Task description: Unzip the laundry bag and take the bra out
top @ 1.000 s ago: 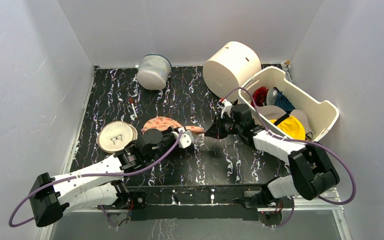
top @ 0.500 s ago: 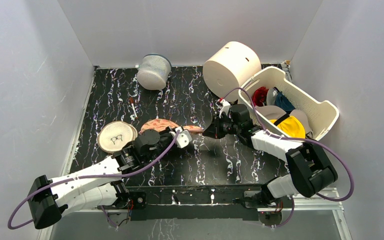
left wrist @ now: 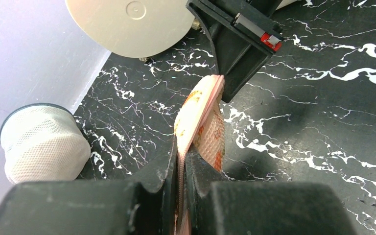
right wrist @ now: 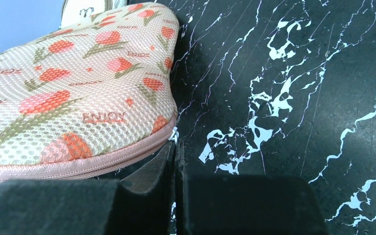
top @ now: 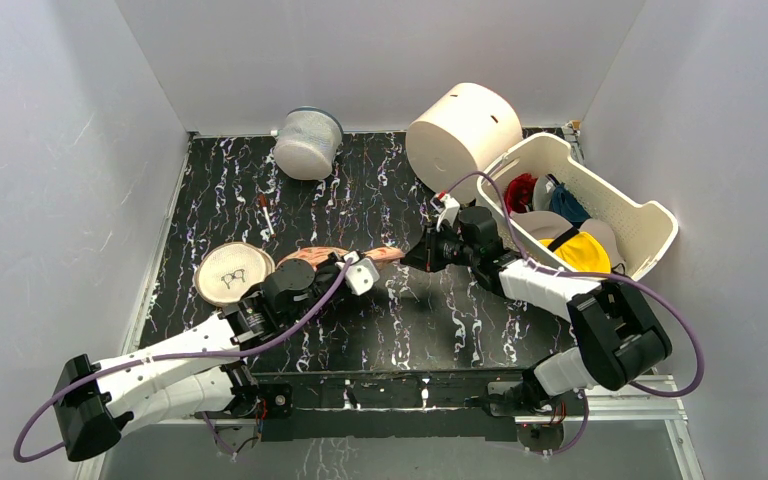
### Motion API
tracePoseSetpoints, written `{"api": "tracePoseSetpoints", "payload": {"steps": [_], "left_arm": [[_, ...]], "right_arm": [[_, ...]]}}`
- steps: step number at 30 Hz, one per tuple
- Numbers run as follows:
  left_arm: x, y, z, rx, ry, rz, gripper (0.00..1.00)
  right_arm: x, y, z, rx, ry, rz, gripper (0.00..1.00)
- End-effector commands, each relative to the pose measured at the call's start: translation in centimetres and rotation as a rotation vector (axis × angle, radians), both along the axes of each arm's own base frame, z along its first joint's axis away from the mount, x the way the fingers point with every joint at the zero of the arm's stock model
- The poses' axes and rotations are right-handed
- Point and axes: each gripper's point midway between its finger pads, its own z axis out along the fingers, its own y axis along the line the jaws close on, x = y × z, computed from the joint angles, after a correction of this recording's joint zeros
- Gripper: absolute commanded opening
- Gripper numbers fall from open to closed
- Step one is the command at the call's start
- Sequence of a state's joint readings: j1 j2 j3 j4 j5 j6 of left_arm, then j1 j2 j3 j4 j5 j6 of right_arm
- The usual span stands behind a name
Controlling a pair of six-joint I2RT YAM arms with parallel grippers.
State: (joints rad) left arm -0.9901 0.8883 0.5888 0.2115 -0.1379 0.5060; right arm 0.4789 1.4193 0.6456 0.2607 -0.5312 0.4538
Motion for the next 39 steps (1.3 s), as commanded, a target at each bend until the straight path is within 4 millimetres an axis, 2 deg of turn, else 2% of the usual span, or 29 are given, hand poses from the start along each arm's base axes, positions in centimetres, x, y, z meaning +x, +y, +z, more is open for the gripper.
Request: {"api": "tracePoseSetpoints", "payload": {"steps": [1,5,9,10,12,15,19,22,27,30,32,35,36,39], "left_arm": [[-0.5,-1.4,4.1,-0.152,-0.049,-0.059,0.0],[0.2,-1.6,3.0,-0.112,-0.034,-0.031,0.0],[1.9,-1.7,0.4,-0.008,0.022,0.049,0.0],[2.6,-2.2,-1.1,0.035,0.077,0.083,0.0],[2.6,-2.6,-1.3,0.032,0.096,0.078,0.0],[2.3,-3.1,-1.8,0.019,0.12,0.059,0.03],[2.3,-3.9,-2.4,0.005,0.152,0.051,0.16],[2.2,-4.7,-3.2,0.008,0.197,0.042,0.17],[3.0,-6.3,-4.4,-0.038,0.308,0.099,0.08],[4.4,-7.7,-5.3,-0.088,0.412,0.211,0.03],[5.5,-8.9,-6.6,-0.126,0.506,0.318,0.01],[6.9,-11.2,-7.2,-0.176,0.58,0.382,0.01],[7.1,-12.0,-7.2,-0.195,0.599,0.386,0.04],[7.2,-14.2,-6.7,-0.248,0.634,0.332,0.32]], "right_arm": [[1.9,0.6,1.3,0.022,-0.069,-0.039,0.01],[2.4,0.4,1.0,-0.006,-0.072,-0.055,0.07],[3.0,-1.0,1.1,-0.068,-0.09,-0.116,0.17],[3.3,-3.1,1.2,-0.145,-0.098,-0.214,0.34],[3.5,-4.6,1.5,-0.187,-0.105,-0.276,0.43],[3.3,-6.8,2.9,-0.224,-0.143,-0.359,0.55],[2.6,-8.6,6.8,-0.207,-0.243,-0.425,0.68],[1.8,-9.4,10.4,-0.175,-0.319,-0.444,0.73],[0.5,-10.2,15.3,-0.12,-0.409,-0.458,0.75],[-0.5,-10.8,17.4,-0.096,-0.45,-0.468,0.76],[-1.3,-11.2,18.7,-0.069,-0.485,-0.476,0.77],[-2.3,-11.6,19.8,-0.032,-0.523,-0.478,0.8],[-2.6,-11.7,20.0,-0.026,-0.529,-0.477,0.8],[-3.1,-11.9,19.8,-0.035,-0.528,-0.471,0.81]]}}
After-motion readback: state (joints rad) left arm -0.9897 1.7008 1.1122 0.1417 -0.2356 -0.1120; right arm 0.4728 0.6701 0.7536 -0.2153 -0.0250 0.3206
